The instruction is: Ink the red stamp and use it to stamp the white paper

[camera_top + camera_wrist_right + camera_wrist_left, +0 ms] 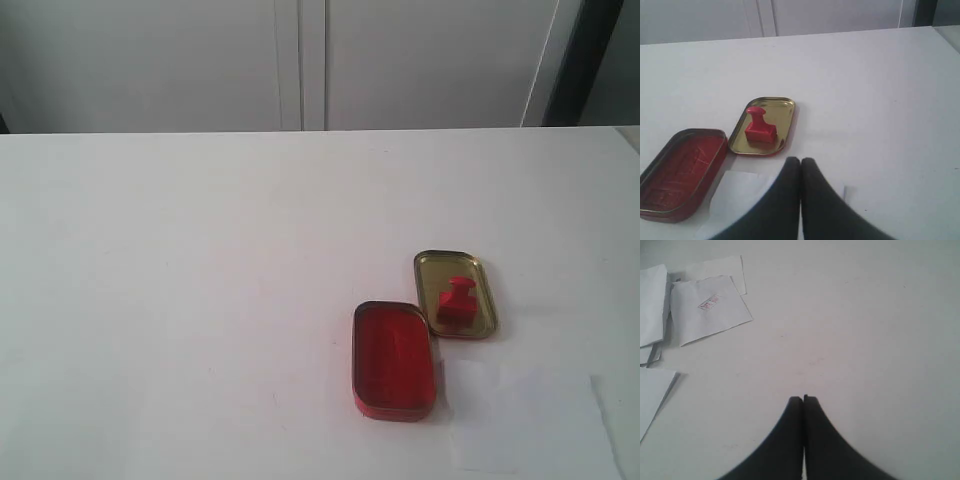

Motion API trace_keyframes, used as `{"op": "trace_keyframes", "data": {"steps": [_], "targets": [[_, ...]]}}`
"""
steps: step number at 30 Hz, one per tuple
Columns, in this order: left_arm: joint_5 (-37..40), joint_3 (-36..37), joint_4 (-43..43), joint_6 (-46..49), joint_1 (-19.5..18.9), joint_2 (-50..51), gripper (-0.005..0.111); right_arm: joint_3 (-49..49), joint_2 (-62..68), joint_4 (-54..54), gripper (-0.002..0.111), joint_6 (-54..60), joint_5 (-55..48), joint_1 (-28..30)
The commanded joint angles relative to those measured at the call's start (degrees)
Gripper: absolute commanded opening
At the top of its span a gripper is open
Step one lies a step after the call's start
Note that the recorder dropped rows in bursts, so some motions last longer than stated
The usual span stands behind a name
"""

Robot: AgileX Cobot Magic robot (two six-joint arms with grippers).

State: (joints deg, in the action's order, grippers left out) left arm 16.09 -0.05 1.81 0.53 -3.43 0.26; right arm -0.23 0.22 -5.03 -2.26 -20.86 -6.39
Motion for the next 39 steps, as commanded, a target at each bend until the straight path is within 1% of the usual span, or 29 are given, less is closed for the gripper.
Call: {"op": "trace_keyframes", "data": {"steps": [1, 4, 11, 17, 23, 27, 36, 39], "targets": [[-0.23, 0.05, 0.27, -0.53, 0.18, -0.26, 0.000, 0.23, -0.22, 0.41, 0.000, 0.02, 1.10, 0.11], [-0.23, 0.05, 0.27, -0.53, 0.18, -0.26, 0.000, 0.23, -0.22, 0.41, 0.000, 0.02, 3.65, 0.11], [-0.23, 0.05, 0.27, -0.53, 0.18, -0.26, 0.000, 0.23, -0.22, 0.41, 0.000, 0.02, 15.98, 0.11], [-0.23, 0.05, 0.27, -0.53, 0.18, -0.26, 0.000, 0.23, -0.22, 0.41, 0.000, 0.02, 22.82, 0.11], [-0.23, 0.05, 0.27, -0.53, 0.18, -0.26, 0.000, 0.23, -0.22, 0.41, 0.000, 0.02, 23.91, 0.11], [-0.23, 0.05, 0.27, -0.53, 0.18, -0.26, 0.000, 0.23, -0.22, 0.41, 0.000, -0.73, 26.94, 0.11], [-0.23, 0.05, 0.27, -0.53, 0.18, -0.26, 0.000, 0.23, -0.22, 0.41, 0.000, -0.52, 27.08, 0.11], [-0.23, 0.05, 0.27, -0.53, 0.18, -0.26, 0.000, -2.00, -0.22, 0.41, 0.000, -0.30, 26.58, 0.11]]}}
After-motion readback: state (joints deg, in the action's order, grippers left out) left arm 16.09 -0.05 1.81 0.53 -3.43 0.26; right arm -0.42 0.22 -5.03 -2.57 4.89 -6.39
